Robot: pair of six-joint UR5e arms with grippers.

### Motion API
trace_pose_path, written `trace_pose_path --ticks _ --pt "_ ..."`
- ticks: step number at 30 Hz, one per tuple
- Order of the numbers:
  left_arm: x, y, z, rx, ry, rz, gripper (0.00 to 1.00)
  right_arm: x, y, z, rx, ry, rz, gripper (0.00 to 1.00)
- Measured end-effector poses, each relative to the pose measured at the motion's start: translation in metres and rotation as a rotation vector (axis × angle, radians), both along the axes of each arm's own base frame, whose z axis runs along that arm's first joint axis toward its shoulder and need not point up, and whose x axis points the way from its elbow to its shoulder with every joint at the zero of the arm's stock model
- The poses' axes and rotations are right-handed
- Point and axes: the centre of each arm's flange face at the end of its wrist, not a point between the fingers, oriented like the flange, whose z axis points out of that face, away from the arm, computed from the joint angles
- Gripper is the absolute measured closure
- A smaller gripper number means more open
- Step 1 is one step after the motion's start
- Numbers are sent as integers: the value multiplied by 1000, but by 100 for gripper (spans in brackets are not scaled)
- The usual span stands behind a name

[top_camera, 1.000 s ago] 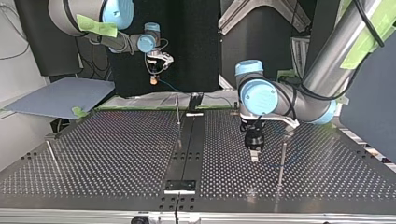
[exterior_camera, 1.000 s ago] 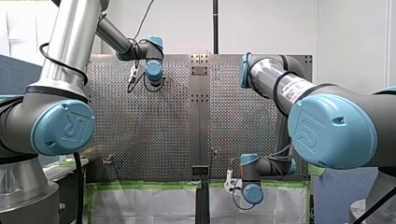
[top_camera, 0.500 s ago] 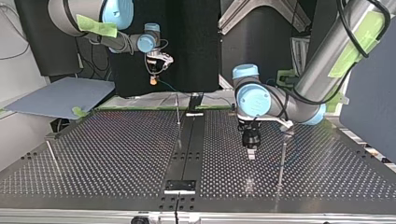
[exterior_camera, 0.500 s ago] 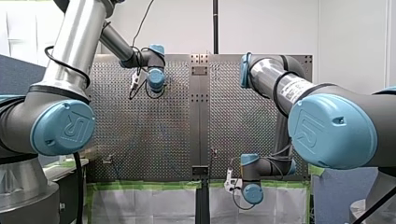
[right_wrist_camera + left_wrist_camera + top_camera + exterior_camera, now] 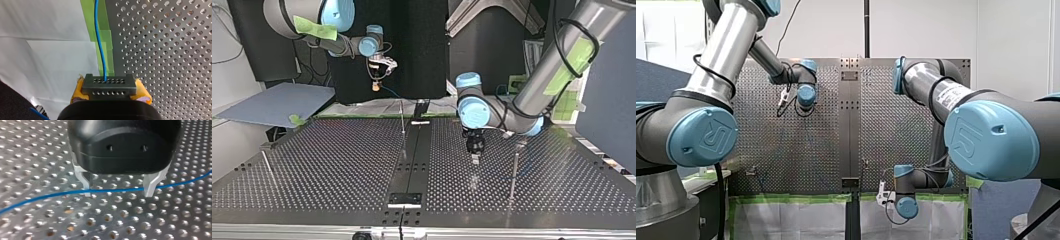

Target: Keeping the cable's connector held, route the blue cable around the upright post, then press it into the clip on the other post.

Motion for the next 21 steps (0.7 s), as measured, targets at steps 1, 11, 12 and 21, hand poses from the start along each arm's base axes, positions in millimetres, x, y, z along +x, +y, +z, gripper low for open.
trace_pose_path --ticks 1,11,12,21 --pt "0 0 -2 3 2 5 0 0 0 0 -1 -1 0 100" --pt "0 5 -4 50 10 61 0 0 0 0 -1 -5 -2 100" --pt "0 6 -4 53 10 64 0 0 0 0 -1 -6 -3 100" --pt "-4 7 -5 108 38 80 0 -1 -1 0 -4 -8 -5 100"
